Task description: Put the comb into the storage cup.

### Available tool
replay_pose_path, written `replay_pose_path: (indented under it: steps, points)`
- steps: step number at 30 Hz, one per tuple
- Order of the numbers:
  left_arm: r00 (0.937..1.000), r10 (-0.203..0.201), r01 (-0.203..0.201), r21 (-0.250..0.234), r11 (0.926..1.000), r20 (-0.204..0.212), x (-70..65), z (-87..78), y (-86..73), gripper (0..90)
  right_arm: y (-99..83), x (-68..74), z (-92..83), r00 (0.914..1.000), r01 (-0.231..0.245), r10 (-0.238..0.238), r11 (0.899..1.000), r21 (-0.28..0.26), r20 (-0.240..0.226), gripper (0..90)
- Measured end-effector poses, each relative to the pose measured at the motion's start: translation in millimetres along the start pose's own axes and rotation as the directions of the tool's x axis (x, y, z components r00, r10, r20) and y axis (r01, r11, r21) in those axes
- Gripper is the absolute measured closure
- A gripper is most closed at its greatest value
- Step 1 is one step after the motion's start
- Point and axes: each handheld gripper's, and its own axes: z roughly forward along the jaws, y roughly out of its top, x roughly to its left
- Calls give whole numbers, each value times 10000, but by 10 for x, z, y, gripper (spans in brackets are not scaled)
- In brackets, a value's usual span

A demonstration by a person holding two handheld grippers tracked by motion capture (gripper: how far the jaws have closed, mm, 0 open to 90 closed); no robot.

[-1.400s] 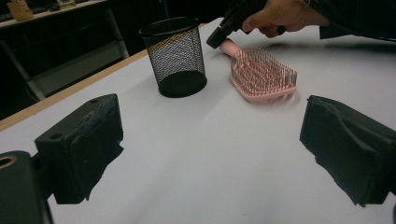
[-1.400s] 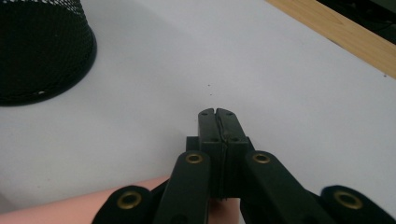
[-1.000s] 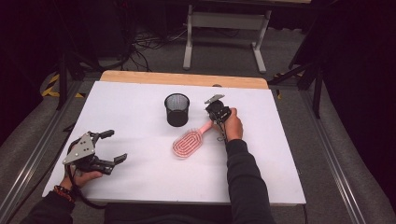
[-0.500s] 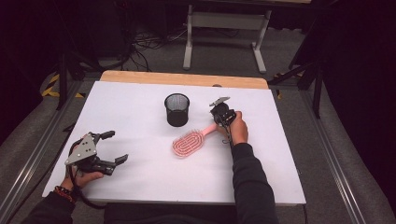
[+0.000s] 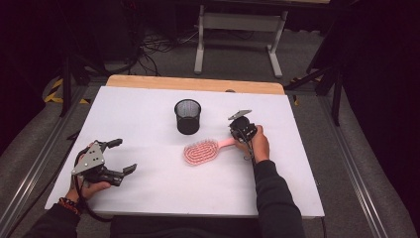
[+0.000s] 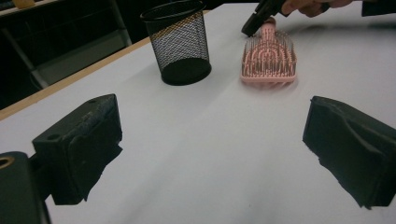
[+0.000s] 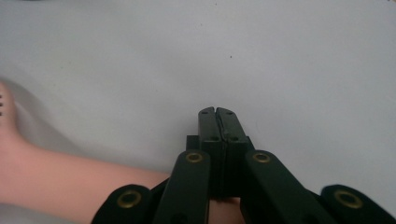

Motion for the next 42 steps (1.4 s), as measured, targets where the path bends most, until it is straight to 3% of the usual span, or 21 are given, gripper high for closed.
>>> replay_pose_path:
  steps: [5, 13, 21, 42]
  points:
    - [10000, -47, 47, -2, 10000, -48, -2, 3, -2, 52, -172, 16, -104, 9987, -436, 425, 9984, -363, -292, 899]
    - [9998, 114, -112, 120, 9999, -138, -24, 13, 2, 48, -401, 60, -230, 9960, -722, 667, 9927, -964, -595, 898]
    - [9995, 222, -221, 67, 9997, -205, -34, -14, 8, 50, -467, 160, -340, 9978, -210, 165, 9973, -697, -643, 898]
    - [9997, 254, -254, 184, 9995, 0, -45, -2, 11, 49, -645, 380, -553, 9881, 118, -208, 9981, -599, -1526, 896]
